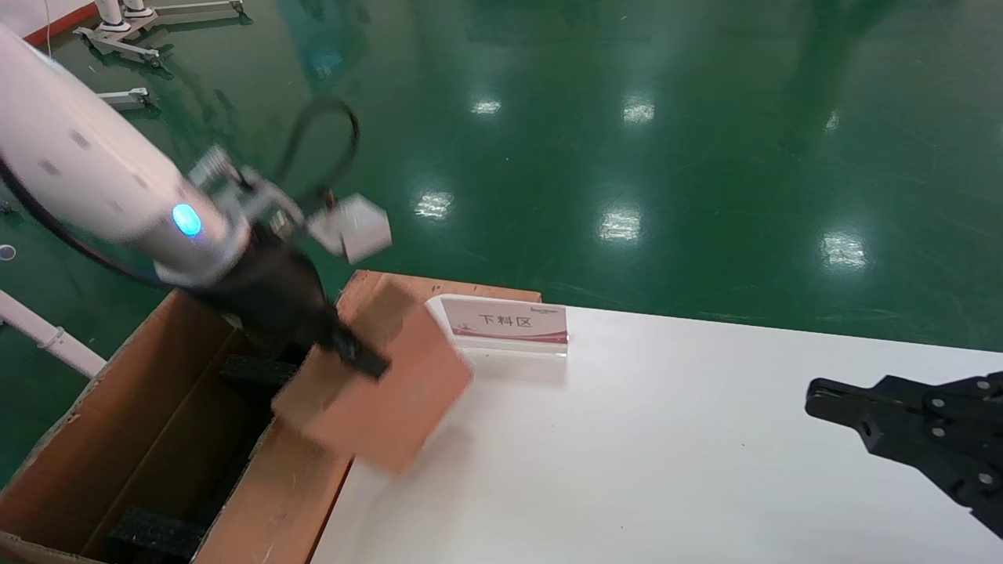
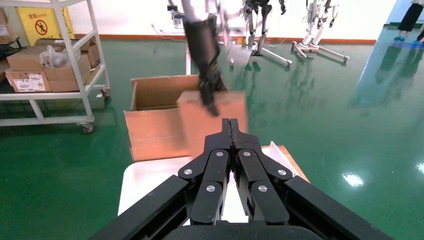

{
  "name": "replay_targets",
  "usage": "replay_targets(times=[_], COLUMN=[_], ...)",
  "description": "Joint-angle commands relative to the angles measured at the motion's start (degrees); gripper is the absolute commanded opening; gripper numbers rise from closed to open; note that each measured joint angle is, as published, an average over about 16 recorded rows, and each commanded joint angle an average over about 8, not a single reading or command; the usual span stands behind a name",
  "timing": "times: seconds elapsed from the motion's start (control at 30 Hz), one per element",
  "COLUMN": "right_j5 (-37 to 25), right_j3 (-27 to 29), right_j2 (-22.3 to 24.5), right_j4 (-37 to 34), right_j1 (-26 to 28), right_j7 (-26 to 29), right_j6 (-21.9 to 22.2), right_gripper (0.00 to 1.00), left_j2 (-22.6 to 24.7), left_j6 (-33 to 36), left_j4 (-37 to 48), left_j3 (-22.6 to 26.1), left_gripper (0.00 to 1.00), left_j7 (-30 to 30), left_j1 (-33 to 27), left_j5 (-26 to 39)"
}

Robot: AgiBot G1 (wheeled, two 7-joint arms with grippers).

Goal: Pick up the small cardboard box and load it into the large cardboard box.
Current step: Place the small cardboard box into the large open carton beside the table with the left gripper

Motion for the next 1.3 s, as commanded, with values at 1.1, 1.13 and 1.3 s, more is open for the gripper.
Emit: replay_targets(times=[1.1,1.13,1.3], right_j5=[0.08,0.08,0.10], right_j3=[-0.12,-0.12,-0.14], right_j2=[0.05,0.05,0.06], right_j4=[0.00,0.00,0.00], right_j1=[0.03,0.03,0.03], right_j7=[-0.06,-0.06,-0.07], right_j6=[0.05,0.05,0.06], right_gripper=[1.00,1.00,1.00], left_j2=[-3.40,-3.71,-5.09], left_j6=[8.04,8.06,8.17], left_j4=[18.94,18.82,18.18], left_j3=[17.16,18.60,25.96], left_gripper=[0.00,0.00,0.00], left_j7=[18.48,18.51,18.04], left_j1=[-35.92,-36.15,-36.98], left_j5=[-1.91,-2.11,-3.22])
